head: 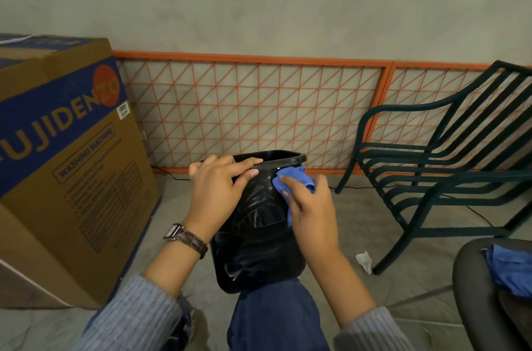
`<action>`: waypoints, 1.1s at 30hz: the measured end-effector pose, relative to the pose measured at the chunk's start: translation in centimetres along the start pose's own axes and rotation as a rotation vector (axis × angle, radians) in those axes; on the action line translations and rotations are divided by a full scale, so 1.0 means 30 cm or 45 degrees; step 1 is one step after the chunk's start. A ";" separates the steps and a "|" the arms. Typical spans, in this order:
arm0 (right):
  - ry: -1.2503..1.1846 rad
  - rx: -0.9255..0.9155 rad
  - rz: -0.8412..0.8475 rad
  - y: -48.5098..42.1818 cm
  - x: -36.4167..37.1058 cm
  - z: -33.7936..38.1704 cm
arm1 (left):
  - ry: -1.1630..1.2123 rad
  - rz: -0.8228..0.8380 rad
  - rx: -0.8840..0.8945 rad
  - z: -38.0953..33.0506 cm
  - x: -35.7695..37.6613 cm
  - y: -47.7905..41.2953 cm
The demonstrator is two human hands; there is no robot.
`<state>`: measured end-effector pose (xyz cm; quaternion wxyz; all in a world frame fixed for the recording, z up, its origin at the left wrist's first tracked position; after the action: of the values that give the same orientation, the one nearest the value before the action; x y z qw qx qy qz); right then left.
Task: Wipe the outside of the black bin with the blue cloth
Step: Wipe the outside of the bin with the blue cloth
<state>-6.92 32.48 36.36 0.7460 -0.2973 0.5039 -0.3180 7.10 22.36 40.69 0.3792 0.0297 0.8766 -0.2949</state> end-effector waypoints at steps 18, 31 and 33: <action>-0.061 -0.169 0.236 0.106 0.015 -0.133 | 0.204 0.068 -0.069 0.086 -0.017 -0.013; -0.233 -0.066 0.199 0.133 0.025 -0.121 | 0.232 0.116 -0.055 0.088 -0.005 -0.030; -0.233 0.059 0.133 0.092 0.035 -0.120 | 0.213 0.094 -0.065 0.082 -0.004 -0.030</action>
<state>-9.51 32.93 32.53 0.8111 -0.2811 0.4410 -0.2618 8.53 20.32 39.90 0.3160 0.0769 0.9107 -0.2546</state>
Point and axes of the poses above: each hand's wrist, its own y-axis away from the middle knuckle, its own x-axis out of the palm, z = x × y, the point moved 2 cm from there along -y, towards the middle knuckle, and after that the axes turned 13 degrees about -x, right-handed, at the moved point
